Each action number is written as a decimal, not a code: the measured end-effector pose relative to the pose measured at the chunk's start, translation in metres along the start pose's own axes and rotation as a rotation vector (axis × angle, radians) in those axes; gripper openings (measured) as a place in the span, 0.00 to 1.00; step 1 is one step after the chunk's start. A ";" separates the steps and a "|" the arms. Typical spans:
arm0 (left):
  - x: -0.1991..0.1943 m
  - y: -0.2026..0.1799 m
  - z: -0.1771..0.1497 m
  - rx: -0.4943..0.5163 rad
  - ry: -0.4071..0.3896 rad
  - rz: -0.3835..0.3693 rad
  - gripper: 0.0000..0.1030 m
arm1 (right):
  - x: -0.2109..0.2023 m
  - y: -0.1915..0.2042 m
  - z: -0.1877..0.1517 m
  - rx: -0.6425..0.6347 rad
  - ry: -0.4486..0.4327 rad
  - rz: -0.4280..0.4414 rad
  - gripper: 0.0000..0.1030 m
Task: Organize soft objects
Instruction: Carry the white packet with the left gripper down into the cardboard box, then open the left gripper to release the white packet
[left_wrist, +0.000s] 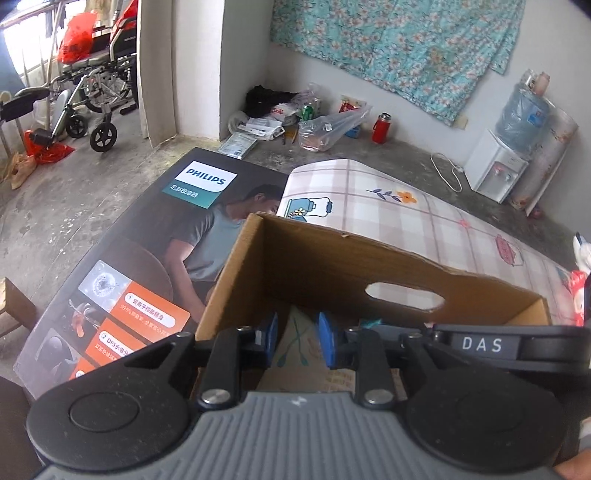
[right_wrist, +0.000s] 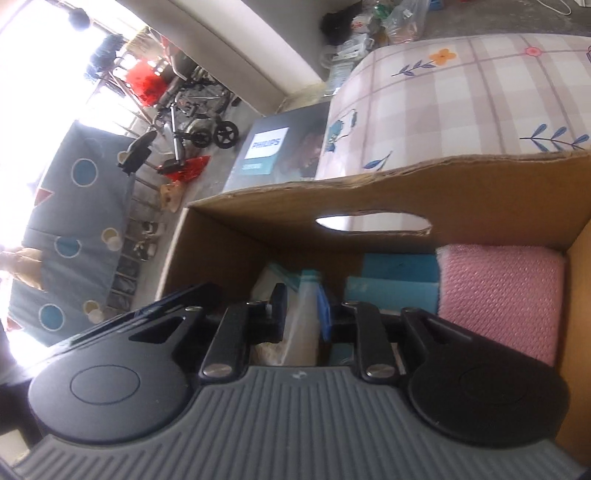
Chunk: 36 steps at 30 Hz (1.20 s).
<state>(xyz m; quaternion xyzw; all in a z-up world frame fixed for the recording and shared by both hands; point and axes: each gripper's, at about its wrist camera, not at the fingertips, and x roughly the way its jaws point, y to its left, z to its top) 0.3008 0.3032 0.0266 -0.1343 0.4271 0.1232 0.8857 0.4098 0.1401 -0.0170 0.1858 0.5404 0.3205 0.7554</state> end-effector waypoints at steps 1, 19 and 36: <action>-0.001 0.002 0.000 0.001 -0.002 -0.009 0.28 | 0.000 -0.001 -0.001 0.000 0.000 0.002 0.17; 0.035 -0.040 -0.052 0.186 0.160 0.070 0.25 | -0.141 -0.012 -0.048 -0.081 -0.150 0.090 0.17; -0.040 -0.055 -0.050 0.145 0.059 0.101 0.73 | -0.213 -0.019 -0.129 -0.126 -0.217 0.127 0.31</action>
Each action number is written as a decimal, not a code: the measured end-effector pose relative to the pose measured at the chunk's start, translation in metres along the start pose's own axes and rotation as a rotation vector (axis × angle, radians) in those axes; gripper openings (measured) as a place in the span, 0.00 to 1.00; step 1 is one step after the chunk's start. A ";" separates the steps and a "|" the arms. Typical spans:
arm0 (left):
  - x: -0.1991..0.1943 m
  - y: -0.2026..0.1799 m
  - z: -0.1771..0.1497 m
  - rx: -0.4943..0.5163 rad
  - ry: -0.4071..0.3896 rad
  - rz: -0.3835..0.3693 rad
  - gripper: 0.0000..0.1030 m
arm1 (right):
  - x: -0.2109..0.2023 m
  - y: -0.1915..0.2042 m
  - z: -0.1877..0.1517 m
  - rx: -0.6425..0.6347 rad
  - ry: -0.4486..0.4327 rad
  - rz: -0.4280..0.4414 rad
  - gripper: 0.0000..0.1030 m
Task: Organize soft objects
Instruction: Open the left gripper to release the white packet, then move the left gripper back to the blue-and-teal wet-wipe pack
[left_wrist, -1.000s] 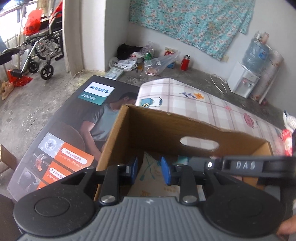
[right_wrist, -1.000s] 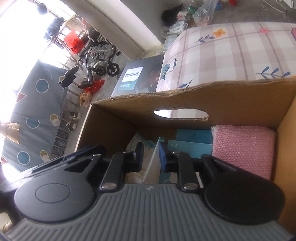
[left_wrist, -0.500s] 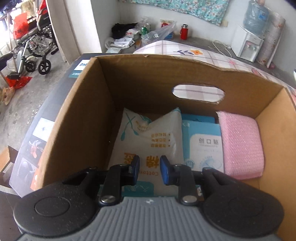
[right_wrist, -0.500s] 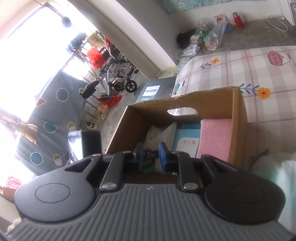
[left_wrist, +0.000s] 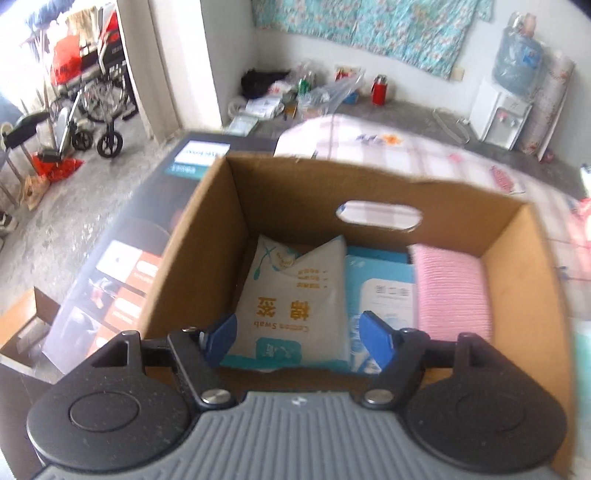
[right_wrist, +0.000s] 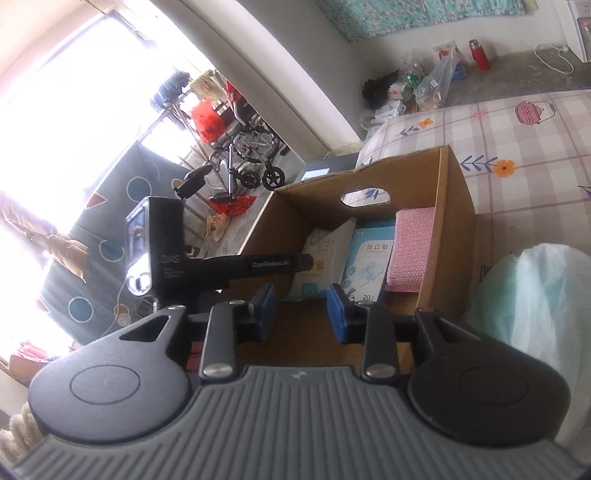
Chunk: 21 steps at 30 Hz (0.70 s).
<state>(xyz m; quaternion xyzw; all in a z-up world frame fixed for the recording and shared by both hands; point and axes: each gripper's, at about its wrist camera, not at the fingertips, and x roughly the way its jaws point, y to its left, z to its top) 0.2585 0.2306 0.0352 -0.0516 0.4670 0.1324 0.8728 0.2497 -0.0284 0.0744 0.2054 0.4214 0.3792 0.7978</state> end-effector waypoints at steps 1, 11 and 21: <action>-0.012 -0.003 -0.002 0.000 -0.018 -0.013 0.75 | -0.006 0.000 -0.002 -0.004 -0.012 0.003 0.32; -0.091 -0.084 -0.038 0.108 -0.103 -0.234 0.76 | -0.093 -0.025 -0.023 0.002 -0.116 -0.048 0.44; -0.099 -0.217 -0.068 0.319 -0.083 -0.429 0.72 | -0.193 -0.096 -0.036 0.038 -0.225 -0.259 0.45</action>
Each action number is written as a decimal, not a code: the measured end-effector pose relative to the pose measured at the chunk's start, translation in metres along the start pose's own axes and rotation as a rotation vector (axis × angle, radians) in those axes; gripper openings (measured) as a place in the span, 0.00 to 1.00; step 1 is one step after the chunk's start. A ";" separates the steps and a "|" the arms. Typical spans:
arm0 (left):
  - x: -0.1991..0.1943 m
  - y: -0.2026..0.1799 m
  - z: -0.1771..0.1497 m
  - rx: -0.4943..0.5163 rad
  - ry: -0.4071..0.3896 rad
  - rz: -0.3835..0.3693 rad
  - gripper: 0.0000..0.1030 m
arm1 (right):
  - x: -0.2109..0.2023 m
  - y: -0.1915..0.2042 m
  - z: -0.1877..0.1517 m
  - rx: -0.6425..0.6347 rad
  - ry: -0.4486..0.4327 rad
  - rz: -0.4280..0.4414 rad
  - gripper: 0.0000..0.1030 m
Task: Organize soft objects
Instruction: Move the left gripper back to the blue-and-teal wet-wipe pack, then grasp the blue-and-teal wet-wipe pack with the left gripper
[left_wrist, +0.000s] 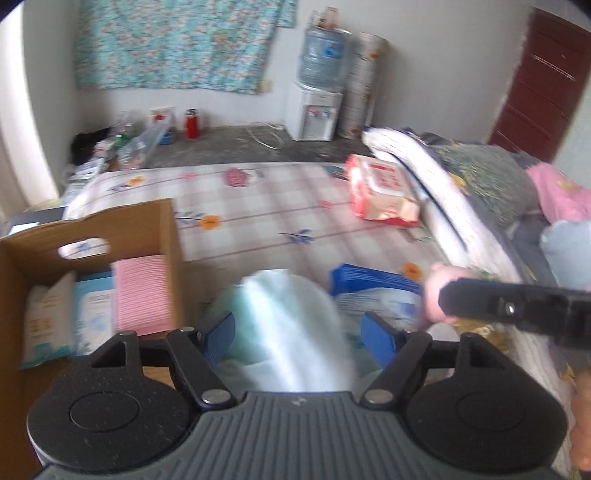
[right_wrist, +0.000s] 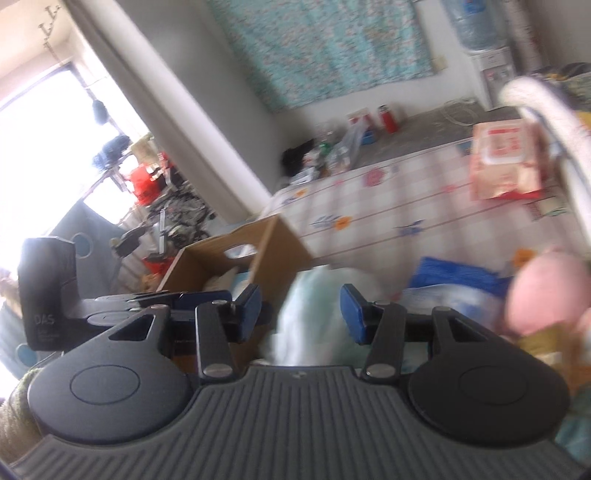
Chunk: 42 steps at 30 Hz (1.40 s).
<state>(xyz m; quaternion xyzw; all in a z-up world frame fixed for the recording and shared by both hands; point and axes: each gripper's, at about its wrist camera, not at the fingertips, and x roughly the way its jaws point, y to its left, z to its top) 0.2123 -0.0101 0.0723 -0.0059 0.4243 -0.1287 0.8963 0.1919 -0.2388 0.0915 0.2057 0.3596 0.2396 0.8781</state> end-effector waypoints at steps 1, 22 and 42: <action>0.007 -0.009 0.000 0.009 0.011 -0.023 0.70 | -0.004 -0.010 0.003 0.003 -0.003 -0.024 0.46; 0.163 -0.067 0.010 -0.096 0.343 -0.221 0.35 | 0.167 -0.172 0.080 0.213 0.450 -0.128 0.53; 0.164 -0.067 0.003 -0.076 0.324 -0.205 0.35 | 0.236 -0.174 0.059 0.141 0.623 -0.029 0.73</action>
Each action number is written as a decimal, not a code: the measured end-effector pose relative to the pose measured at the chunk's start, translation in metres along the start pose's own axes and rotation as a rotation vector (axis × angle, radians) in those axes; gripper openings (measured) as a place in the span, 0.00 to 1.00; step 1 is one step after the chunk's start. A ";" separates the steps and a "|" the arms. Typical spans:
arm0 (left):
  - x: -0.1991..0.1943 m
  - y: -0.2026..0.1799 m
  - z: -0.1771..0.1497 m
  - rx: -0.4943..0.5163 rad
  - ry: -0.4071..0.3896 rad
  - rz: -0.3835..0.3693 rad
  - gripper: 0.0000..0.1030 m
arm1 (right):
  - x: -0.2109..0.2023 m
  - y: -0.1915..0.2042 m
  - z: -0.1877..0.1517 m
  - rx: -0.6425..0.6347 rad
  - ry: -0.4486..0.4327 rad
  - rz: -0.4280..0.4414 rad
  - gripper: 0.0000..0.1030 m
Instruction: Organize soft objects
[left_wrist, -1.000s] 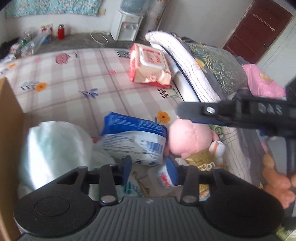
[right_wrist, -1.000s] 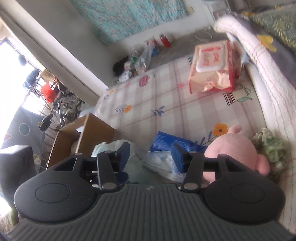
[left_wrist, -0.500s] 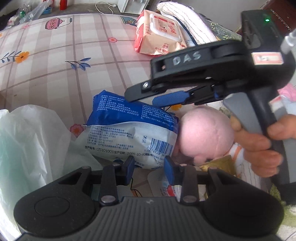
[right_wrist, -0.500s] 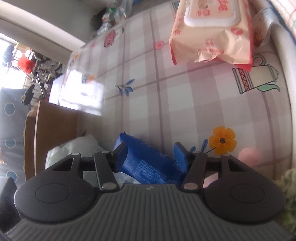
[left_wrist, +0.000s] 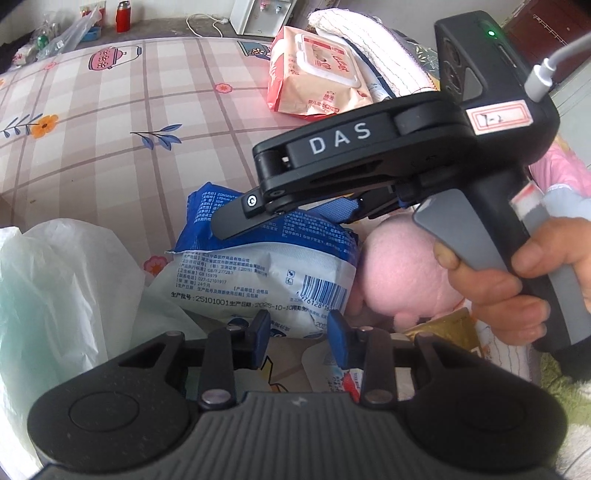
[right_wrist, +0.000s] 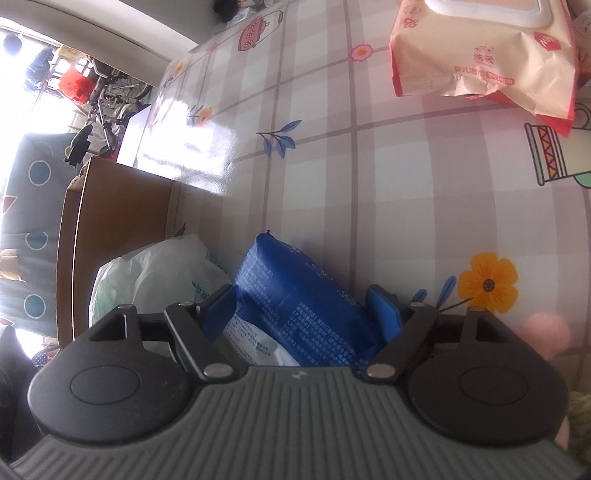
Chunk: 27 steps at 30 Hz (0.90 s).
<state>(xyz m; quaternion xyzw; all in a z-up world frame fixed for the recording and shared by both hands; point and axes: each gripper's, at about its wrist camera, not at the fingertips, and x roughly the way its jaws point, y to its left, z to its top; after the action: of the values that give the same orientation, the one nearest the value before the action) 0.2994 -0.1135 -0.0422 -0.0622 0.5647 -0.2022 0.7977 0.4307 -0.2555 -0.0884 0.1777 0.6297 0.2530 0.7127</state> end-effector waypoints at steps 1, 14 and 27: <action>-0.001 -0.001 -0.001 0.003 -0.001 0.004 0.35 | 0.000 0.001 0.000 -0.009 -0.002 -0.003 0.67; 0.000 0.007 0.005 -0.018 0.000 0.008 0.43 | -0.047 0.006 -0.014 -0.005 -0.113 0.105 0.51; -0.010 0.004 0.008 -0.014 -0.040 -0.034 0.63 | -0.075 0.001 -0.042 0.064 -0.145 0.268 0.51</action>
<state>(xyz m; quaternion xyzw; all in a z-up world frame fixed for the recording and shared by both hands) 0.3047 -0.1068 -0.0323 -0.0812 0.5488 -0.2106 0.8049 0.3831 -0.3017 -0.0331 0.3007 0.5549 0.3122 0.7101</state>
